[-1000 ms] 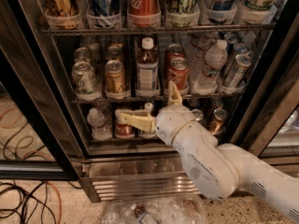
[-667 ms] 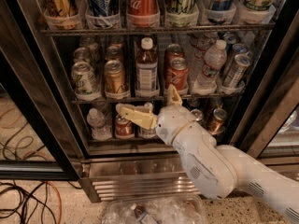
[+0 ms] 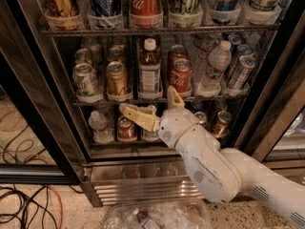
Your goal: Pick blue plastic bottle from middle shelf of fridge
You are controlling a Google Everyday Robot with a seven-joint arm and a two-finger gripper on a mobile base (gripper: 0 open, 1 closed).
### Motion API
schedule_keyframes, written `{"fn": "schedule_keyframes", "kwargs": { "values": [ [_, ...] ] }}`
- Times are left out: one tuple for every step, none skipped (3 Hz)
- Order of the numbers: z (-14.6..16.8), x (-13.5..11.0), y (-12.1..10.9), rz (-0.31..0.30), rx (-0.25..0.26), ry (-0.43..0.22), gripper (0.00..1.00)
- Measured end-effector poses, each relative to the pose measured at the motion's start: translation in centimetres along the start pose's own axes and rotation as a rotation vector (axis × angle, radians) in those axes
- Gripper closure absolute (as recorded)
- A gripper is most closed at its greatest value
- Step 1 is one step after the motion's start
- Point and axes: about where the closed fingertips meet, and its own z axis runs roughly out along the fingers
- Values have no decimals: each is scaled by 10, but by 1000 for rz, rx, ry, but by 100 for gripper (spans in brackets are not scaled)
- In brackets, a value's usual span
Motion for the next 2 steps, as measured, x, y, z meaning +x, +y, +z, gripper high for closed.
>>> {"fn": "schedule_keyframes", "kwargs": {
  "values": [
    [0,0,0,0,0,0,25],
    [0,0,0,0,0,0,21]
  ]
}}
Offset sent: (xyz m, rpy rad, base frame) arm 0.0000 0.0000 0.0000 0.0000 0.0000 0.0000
